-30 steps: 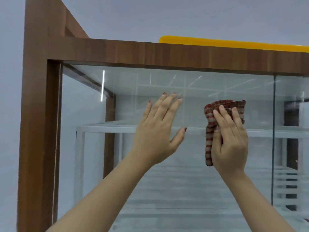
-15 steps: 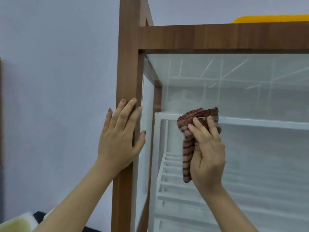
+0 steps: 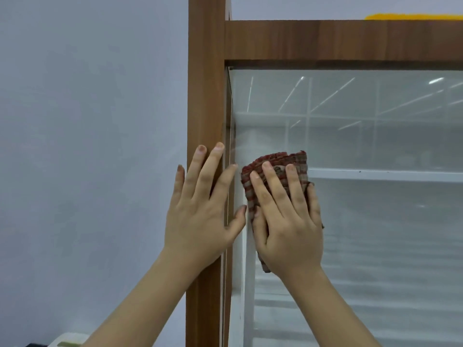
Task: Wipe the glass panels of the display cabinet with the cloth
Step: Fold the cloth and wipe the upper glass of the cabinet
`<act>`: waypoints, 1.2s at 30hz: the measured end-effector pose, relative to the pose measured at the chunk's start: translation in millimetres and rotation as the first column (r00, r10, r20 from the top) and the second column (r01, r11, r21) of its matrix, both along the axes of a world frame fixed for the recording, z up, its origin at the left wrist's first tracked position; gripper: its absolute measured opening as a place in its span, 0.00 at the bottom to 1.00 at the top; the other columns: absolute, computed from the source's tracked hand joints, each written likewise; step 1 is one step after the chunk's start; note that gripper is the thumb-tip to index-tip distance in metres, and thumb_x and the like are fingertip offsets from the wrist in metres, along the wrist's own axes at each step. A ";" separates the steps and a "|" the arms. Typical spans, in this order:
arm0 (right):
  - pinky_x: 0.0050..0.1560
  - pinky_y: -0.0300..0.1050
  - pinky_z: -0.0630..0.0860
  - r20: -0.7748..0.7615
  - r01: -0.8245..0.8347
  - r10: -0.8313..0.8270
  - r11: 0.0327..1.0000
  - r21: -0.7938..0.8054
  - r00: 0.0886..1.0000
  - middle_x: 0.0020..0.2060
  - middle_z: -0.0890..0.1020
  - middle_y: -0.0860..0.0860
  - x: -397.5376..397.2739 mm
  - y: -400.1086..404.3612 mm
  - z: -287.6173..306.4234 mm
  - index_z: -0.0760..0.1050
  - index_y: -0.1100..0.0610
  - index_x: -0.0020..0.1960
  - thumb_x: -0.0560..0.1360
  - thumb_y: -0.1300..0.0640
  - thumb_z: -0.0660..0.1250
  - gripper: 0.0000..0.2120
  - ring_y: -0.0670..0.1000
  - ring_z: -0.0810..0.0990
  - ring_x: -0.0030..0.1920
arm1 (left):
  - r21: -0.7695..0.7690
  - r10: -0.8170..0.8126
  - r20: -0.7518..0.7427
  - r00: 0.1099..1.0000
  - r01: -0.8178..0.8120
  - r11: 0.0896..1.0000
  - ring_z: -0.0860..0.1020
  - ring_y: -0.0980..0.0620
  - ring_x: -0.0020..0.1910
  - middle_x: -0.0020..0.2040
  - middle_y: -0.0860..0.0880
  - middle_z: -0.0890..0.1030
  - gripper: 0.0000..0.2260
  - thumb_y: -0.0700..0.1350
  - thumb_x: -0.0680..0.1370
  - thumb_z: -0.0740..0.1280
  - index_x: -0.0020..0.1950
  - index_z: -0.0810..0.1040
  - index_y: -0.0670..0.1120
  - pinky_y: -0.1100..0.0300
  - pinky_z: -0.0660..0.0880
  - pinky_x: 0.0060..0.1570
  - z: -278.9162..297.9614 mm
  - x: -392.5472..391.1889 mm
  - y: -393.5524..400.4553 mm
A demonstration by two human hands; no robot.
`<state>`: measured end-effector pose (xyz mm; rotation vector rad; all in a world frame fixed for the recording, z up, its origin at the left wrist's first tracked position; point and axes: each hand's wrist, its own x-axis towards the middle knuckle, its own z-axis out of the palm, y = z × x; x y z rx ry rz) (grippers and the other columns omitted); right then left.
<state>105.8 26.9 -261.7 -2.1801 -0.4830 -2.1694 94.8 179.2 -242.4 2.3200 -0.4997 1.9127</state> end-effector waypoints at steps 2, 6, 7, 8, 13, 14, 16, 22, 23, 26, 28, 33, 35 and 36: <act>0.70 0.59 0.57 -0.002 0.009 -0.009 1.000 0.023 1.000 0.71 0.64 0.51 -0.7 -7.4 4.8 0.63 0.52 0.72 0.78 0.53 0.54 0.22 0.55 0.58 0.73 | 0.001 0.001 -0.002 1.000 -0.001 1.000 0.50 0.47 0.75 0.75 0.47 0.55 0.28 0.57 0.73 0.60 0.71 0.66 0.47 0.46 0.48 0.72 -0.3 1.0 0.2; 0.70 0.59 0.57 0.008 0.021 -0.022 0.991 0.134 1.000 0.71 0.64 0.53 -1.3 -24.7 0.4 0.63 0.53 0.72 0.78 0.53 0.53 0.23 0.56 0.57 0.73 | -0.006 -0.008 -0.006 1.000 0.008 1.000 0.49 0.46 0.75 0.75 0.47 0.55 0.28 0.57 0.73 0.60 0.70 0.67 0.47 0.45 0.49 0.72 -0.8 2.2 -0.5; 0.71 0.59 0.56 0.006 0.020 -0.021 0.986 0.163 1.000 0.71 0.64 0.53 -1.3 -26.6 -5.1 0.63 0.54 0.72 0.78 0.53 0.53 0.23 0.56 0.57 0.73 | -0.009 -0.009 -0.004 1.000 0.009 1.000 0.49 0.46 0.75 0.75 0.47 0.55 0.28 0.57 0.73 0.60 0.70 0.67 0.47 0.45 0.49 0.72 -1.0 2.5 -0.8; 0.71 0.59 0.56 0.000 0.021 -0.021 0.982 0.188 1.000 0.72 0.63 0.53 -1.4 -26.4 -12.3 0.62 0.54 0.72 0.77 0.53 0.52 0.23 0.56 0.56 0.73 | -0.010 -0.009 -0.001 1.000 0.009 1.000 0.49 0.46 0.75 0.75 0.47 0.55 0.28 0.57 0.73 0.61 0.70 0.68 0.47 0.45 0.49 0.72 -1.4 2.8 -1.0; 0.70 0.60 0.57 -0.044 0.042 -0.038 0.994 0.101 0.998 0.73 0.61 0.52 -1.3 0.1 -33.7 0.60 0.53 0.73 0.78 0.51 0.51 0.23 0.56 0.56 0.74 | -0.005 -0.014 0.016 1.000 0.014 1.000 0.50 0.46 0.75 0.75 0.46 0.56 0.27 0.57 0.73 0.59 0.70 0.68 0.46 0.45 0.49 0.72 -0.7 3.9 -1.1; 0.70 0.60 0.57 -0.044 0.043 -0.039 0.996 0.083 0.998 0.72 0.62 0.52 -1.4 3.2 -28.2 0.60 0.53 0.73 0.78 0.52 0.52 0.24 0.56 0.57 0.74 | -0.004 -0.016 0.018 1.000 0.016 1.000 0.51 0.46 0.75 0.75 0.46 0.57 0.27 0.56 0.74 0.59 0.70 0.68 0.46 0.45 0.49 0.72 -0.6 3.6 -1.0; 0.70 0.59 0.57 -0.041 0.042 -0.039 0.996 0.075 0.998 0.72 0.62 0.51 -2.0 3.2 -11.6 0.60 0.52 0.73 0.77 0.52 0.53 0.24 0.55 0.56 0.74 | 0.001 -0.019 0.017 1.000 0.019 1.000 0.51 0.45 0.75 0.75 0.45 0.57 0.27 0.56 0.74 0.58 0.70 0.68 0.46 0.45 0.50 0.72 -0.8 2.5 -0.6; 0.71 0.59 0.56 -0.025 0.040 -0.036 0.980 0.193 0.999 0.72 0.63 0.52 -2.4 -29.1 9.8 0.61 0.53 0.72 0.76 0.53 0.53 0.24 0.54 0.55 0.74 | 0.005 -0.032 -0.004 0.999 0.032 0.999 0.50 0.45 0.75 0.75 0.45 0.57 0.26 0.57 0.74 0.58 0.70 0.68 0.46 0.45 0.49 0.72 -0.5 1.6 0.5; 0.71 0.59 0.56 -0.023 0.043 -0.039 0.973 0.227 0.999 0.72 0.63 0.52 -2.4 -35.7 5.1 0.62 0.54 0.72 0.76 0.53 0.52 0.24 0.54 0.55 0.74 | 0.003 -0.032 -0.006 0.999 0.032 0.999 0.50 0.45 0.75 0.75 0.45 0.57 0.26 0.56 0.74 0.58 0.70 0.68 0.46 0.45 0.48 0.72 -0.5 1.7 0.4; 0.70 0.59 0.57 -0.013 0.040 -0.038 0.951 0.307 0.999 0.72 0.64 0.53 -3.7 -39.3 -15.7 0.63 0.56 0.72 0.76 0.54 0.52 0.24 0.55 0.56 0.74 | -0.003 -0.025 -0.007 1.000 0.025 1.000 0.50 0.45 0.75 0.75 0.45 0.56 0.27 0.56 0.74 0.59 0.70 0.68 0.46 0.46 0.47 0.72 -0.7 2.0 -0.1; 0.70 0.59 0.56 -0.019 0.049 -0.045 0.961 0.273 0.999 0.72 0.63 0.53 -4.0 -26.1 -26.9 0.62 0.56 0.72 0.76 0.53 0.52 0.25 0.55 0.56 0.74 | -0.010 -0.029 -0.001 1.000 0.029 1.000 0.50 0.45 0.75 0.75 0.45 0.57 0.27 0.56 0.74 0.59 0.69 0.68 0.46 0.45 0.47 0.72 -0.6 2.2 -0.3; 0.70 0.59 0.57 -0.041 0.032 -0.028 0.995 0.096 0.999 0.71 0.64 0.51 -3.4 -8.2 -17.3 0.62 0.53 0.72 0.76 0.53 0.54 0.24 0.55 0.57 0.73 | -0.011 -0.043 -0.002 0.999 0.043 0.999 0.50 0.45 0.75 0.75 0.45 0.57 0.27 0.57 0.73 0.58 0.69 0.67 0.46 0.44 0.49 0.72 -0.9 0.5 0.1; 0.70 0.59 0.58 -0.034 0.022 -0.018 0.995 0.102 0.999 0.71 0.64 0.51 -4.0 -17.3 -4.9 0.62 0.53 0.72 0.76 0.53 0.55 0.24 0.54 0.57 0.73 | -0.015 -0.049 -0.008 0.999 0.049 0.999 0.50 0.46 0.75 0.75 0.45 0.57 0.27 0.57 0.73 0.58 0.69 0.67 0.46 0.43 0.49 0.72 -1.2 -0.3 0.2; 0.70 0.59 0.58 -0.031 0.019 -0.016 0.993 0.117 0.999 0.71 0.64 0.51 -4.6 -23.9 0.3 0.63 0.53 0.72 0.75 0.54 0.55 0.24 0.54 0.57 0.73 | -0.017 -0.053 -0.011 0.999 0.052 0.998 0.50 0.46 0.75 0.75 0.45 0.57 0.27 0.57 0.73 0.58 0.70 0.67 0.46 0.43 0.49 0.72 -1.2 -0.7 0.1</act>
